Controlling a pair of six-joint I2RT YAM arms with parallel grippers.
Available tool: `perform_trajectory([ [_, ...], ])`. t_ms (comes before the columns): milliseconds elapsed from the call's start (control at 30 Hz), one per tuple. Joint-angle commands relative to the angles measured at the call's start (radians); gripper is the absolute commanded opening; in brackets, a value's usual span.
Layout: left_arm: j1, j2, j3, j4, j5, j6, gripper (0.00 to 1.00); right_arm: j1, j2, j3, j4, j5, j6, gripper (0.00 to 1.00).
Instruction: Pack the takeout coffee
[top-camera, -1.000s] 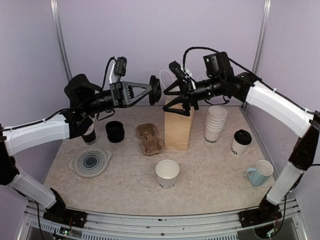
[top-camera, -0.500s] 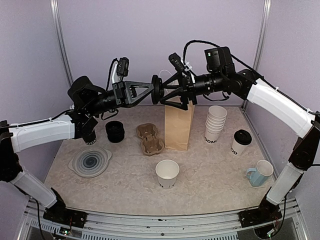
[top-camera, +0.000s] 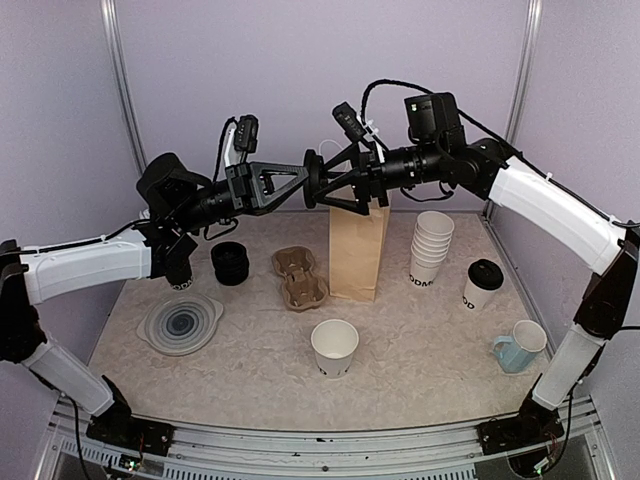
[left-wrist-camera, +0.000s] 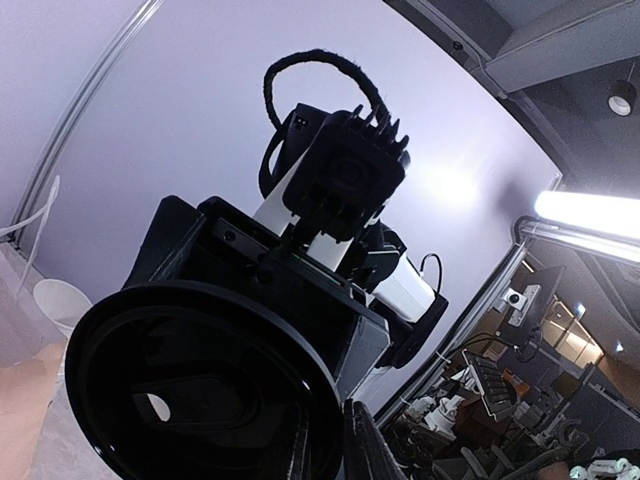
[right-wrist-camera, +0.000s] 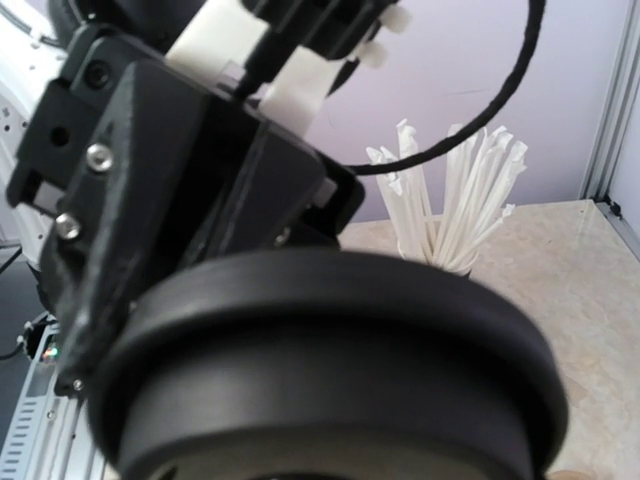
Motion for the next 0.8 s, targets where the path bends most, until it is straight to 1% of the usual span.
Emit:
perform_trajectory([
  [0, -0.007, 0.016, 0.001, 0.032, -0.003, -0.003, 0.13, 0.01, 0.015, 0.026, 0.029, 0.017, 0.045, 0.79],
  [167, -0.01, 0.021, 0.001, 0.003, -0.011, 0.008, 0.13, 0.009, 0.012, 0.018, 0.023, 0.041, 0.038, 0.71],
  [200, -0.01, 0.02, 0.002, -0.014, -0.013, 0.016, 0.16, 0.009, 0.007, 0.013, 0.018, 0.046, 0.03, 0.7],
  [267, -0.01, 0.014, 0.007, -0.069, -0.018, 0.04, 0.25, 0.008, -0.01, -0.013, 0.006, 0.061, 0.005, 0.69],
  [333, -0.01, -0.008, 0.01, -0.161, -0.041, 0.098, 0.39, -0.001, -0.035, -0.053, -0.012, 0.074, -0.033, 0.69],
  [500, -0.012, -0.093, -0.02, -0.375, -0.113, 0.224, 0.56, -0.026, -0.107, -0.186, -0.09, 0.079, -0.196, 0.67],
  [567, -0.012, -0.148, -0.037, -0.468, -0.157, 0.281, 0.61, -0.029, -0.127, -0.223, -0.161, 0.081, -0.297, 0.68],
  [600, -0.013, -0.168, -0.04, -0.538, -0.184, 0.308, 0.62, -0.028, -0.134, -0.235, -0.225, 0.073, -0.354, 0.68],
  [700, -0.011, -0.227, -0.038, -0.691, -0.281, 0.382, 0.63, -0.026, -0.133, -0.242, -0.392, 0.089, -0.515, 0.69],
  [767, -0.003, -0.25, -0.032, -0.764, -0.326, 0.411, 0.63, -0.023, -0.115, -0.23, -0.505, 0.108, -0.609, 0.69],
])
